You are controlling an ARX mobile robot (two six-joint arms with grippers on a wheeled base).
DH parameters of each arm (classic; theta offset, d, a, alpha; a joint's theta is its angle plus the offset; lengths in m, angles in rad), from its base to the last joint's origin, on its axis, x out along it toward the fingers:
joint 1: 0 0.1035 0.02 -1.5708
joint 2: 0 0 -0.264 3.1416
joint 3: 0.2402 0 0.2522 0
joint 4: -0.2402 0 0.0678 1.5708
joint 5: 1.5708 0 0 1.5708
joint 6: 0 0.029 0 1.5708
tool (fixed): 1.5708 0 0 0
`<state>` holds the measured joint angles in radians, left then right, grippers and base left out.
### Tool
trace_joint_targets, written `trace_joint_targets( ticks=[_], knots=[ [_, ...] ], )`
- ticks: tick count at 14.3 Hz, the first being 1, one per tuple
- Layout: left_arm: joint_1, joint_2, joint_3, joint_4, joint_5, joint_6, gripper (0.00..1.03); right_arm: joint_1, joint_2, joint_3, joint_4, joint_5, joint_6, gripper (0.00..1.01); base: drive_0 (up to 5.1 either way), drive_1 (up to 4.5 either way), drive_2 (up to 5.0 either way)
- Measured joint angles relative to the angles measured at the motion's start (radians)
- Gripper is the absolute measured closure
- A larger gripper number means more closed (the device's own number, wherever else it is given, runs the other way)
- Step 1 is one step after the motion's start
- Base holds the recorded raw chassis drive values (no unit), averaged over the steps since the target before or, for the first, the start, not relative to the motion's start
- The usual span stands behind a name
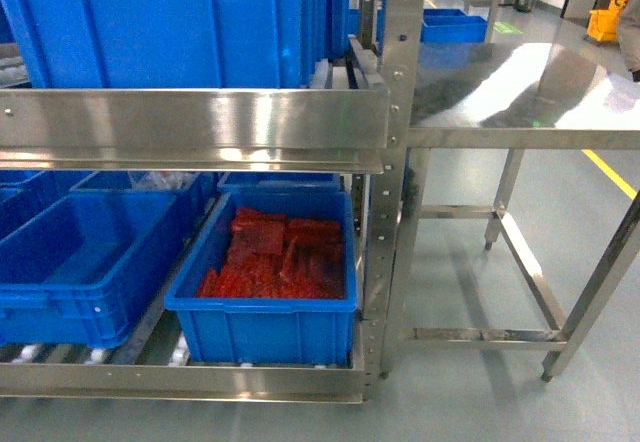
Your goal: Sort blue parts and orange caps into right shelf containers
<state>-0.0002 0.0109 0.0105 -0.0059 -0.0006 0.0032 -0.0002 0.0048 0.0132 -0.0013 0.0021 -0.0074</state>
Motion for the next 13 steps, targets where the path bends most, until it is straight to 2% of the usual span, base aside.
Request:
trace_joint_targets(
  ticks=[13],
  knots=[
    [0.0,0.0,0.0,0.0,0.0,0.0,0.6,0.0,0.0,0.0,-0.005,0.0,0.0,0.56,-5.0,2.33,2.3]
  ],
)
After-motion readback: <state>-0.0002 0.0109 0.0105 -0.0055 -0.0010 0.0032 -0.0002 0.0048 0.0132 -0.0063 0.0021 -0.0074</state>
